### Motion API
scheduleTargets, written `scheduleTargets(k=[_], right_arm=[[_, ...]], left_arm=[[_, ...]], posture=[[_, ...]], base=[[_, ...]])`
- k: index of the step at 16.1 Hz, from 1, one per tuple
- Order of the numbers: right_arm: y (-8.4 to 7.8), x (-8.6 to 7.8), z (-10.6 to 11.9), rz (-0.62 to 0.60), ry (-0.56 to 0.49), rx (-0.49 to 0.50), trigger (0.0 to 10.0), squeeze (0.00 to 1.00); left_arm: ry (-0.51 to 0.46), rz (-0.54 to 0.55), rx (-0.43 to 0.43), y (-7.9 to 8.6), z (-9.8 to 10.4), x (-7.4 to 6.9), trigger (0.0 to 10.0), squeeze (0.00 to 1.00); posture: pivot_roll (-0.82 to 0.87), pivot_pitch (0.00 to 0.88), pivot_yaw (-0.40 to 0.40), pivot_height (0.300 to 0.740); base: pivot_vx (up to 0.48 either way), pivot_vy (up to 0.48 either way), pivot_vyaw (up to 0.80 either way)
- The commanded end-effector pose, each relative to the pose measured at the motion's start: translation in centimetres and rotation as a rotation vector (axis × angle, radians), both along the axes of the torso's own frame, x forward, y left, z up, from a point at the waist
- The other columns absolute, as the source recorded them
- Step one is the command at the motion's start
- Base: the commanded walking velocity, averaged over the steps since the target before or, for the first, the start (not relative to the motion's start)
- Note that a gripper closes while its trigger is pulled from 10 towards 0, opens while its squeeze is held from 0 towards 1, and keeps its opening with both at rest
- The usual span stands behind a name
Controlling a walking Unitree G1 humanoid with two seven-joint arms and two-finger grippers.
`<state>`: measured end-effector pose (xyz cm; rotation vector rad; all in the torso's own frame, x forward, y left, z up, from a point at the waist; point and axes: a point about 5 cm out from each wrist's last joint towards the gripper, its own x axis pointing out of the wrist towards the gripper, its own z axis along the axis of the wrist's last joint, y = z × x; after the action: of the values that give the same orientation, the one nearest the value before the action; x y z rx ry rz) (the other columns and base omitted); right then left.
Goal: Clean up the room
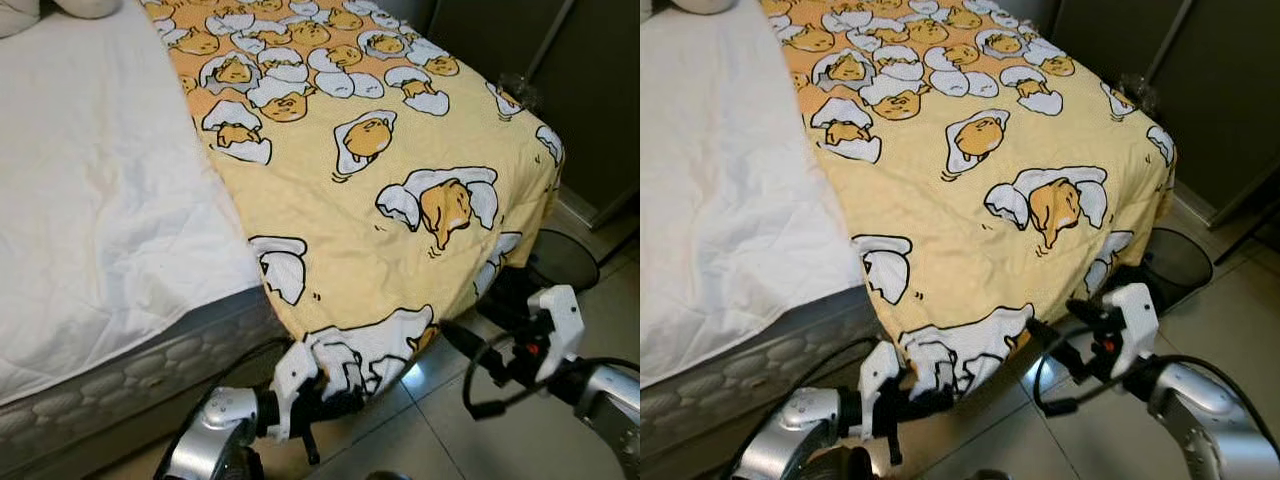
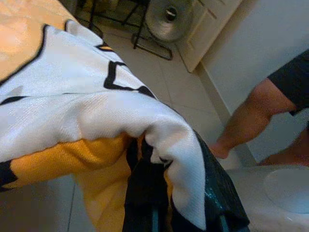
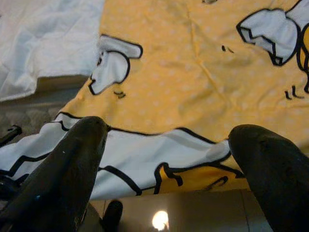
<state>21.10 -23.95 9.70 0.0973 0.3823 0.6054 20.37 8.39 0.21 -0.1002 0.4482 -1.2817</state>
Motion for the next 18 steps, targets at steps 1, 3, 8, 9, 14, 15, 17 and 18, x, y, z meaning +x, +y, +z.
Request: scheduleTargets(k=[1,3,8,9,14,15,17,18], right_arm=[[-0.4,-0.3,0.5,0.01,-0.005,-0.019,10.0,0.0],[-0.6,-0.6,0.4,0.012,0.006,-0.025,10.0,0.0],[-0.5,-0.7,0.0,0.024,0.023,-0.026,10.0,0.0],[-0.4,-0.7,0.0,0.025,0.023,-0.027,10.0,0.0],[-0.3,0.3,0.1,-0.06,-0.05,-0.032,10.0,0.0],[-0.3,0.9,0.0,-0.135,-0.09,-0.039,10.0,0.0],[1.0,2.0,-0.2,-0.251,-0.181,-0.032,10.0,0.0],[1.7,2.4,-0.5,-0.299,-0.22,-0.041,10.0,0.0]], left_arm=[[0.025,-0.048,0.032,0.0,-1.0,-0.9,10.0,0.0],[0.025,-0.038,0.077,0.7,-1.8,-1.2,10.0,0.0],[0.061,-0.004,0.104,1.5,-3.1,-1.5,10.0,1.0],[0.071,-0.012,0.11,1.7,-3.3,-1.7,10.0,1.0],[0.071,0.179,0.139,5.3,-3.7,-0.4,10.0,1.0],[0.053,0.306,0.107,6.4,-3.0,1.0,10.0,1.0],[-0.067,0.612,-0.075,8.6,1.3,5.5,10.0,1.0],[-0.135,0.74,-0.152,8.8,3.6,7.2,10.0,1.0]], posture=[[-0.24,0.129,-0.079,0.736],[-0.24,0.13,-0.08,0.736],[-0.23,0.133,-0.079,0.736],[-0.23,0.132,-0.079,0.736],[-0.21,0.107,-0.07,0.736],[-0.2,0.096,-0.067,0.736],[-0.16,0.061,-0.058,0.736],[-0.15,0.045,-0.053,0.736]], base=[[0.0,0.0,0.0],[0.0,0.0,0.0],[0.0,0.0,0.0],[0.0,0.0,0.0],[0.0,0.0,0.0],[0.0,0.0,0.0],[0.0,0.0,0.0],[0.0,0.0,0.0]])
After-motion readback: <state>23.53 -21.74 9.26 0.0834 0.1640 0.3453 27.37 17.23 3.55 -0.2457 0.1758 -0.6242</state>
